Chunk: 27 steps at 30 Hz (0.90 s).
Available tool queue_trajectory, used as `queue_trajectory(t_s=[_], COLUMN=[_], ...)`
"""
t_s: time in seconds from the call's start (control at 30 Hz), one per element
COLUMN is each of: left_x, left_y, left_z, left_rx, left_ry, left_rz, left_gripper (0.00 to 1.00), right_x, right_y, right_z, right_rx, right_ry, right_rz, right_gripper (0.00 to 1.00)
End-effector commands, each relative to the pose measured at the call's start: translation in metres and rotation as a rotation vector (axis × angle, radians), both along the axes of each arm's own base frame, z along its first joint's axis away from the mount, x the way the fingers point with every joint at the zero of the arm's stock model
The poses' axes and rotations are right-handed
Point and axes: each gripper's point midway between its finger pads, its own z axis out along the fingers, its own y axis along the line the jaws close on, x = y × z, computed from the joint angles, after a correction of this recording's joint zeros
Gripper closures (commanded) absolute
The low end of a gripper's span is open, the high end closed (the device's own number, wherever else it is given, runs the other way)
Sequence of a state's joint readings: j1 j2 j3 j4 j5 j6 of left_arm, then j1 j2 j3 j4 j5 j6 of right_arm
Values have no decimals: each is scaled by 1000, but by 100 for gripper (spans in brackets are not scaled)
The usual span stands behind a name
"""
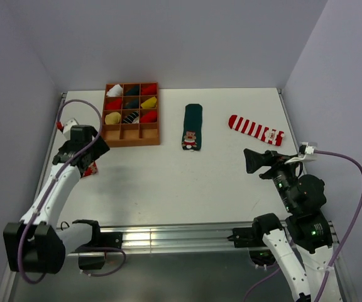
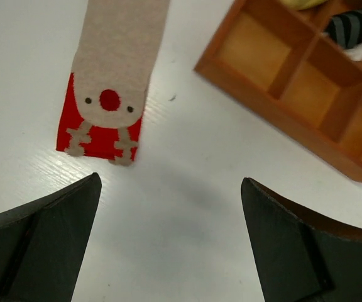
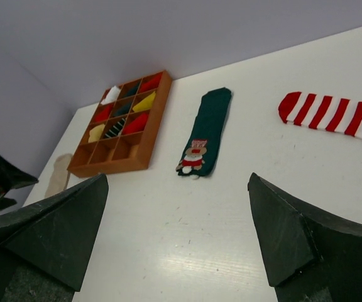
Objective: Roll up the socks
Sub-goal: Move the sock to the center of the board.
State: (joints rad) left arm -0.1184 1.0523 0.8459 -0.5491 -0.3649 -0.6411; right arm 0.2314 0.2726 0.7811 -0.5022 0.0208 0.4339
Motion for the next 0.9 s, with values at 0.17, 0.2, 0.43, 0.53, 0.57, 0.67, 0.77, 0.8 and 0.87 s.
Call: queue_trajectory(t_s=[0.17, 0.2, 0.43, 0.53, 0.57, 0.67, 0.77, 0.8, 0.87], left_x=[45, 46, 40, 35, 32, 25, 16, 13, 1], left_y=[28, 32, 35, 36, 28, 8, -16, -32, -51], left_z=[-49, -55, -104, -120, -129, -139, -143, -142, -142], left_rx=[-80, -78, -105, -112, -151, -247, -353, -386, -433], left_ry=[86, 104, 236, 299, 334, 362, 381, 390, 407], left_rz=[30, 33, 14, 18, -7, -44, -75, -110, -106], left_gripper=[1, 1, 1, 1, 1, 1, 1, 1, 1], right_x=[-8, -9, -19, -23, -24, -25, -27, -27, -28], right_y=[18, 18, 8, 7, 6, 1, -1, -3, -4], right_z=[2, 2, 10, 11, 12, 13, 14, 15, 15], right_rx=[18, 18, 7, 3, 3, 3, 7, 7, 7], right_ry=[-43, -47, -110, -120, -123, -127, -133, -137, -140], right_rz=[109, 109, 70, 70, 70, 41, 33, 24, 21], right_gripper=[0, 0, 0, 0, 0, 0, 1, 1, 1])
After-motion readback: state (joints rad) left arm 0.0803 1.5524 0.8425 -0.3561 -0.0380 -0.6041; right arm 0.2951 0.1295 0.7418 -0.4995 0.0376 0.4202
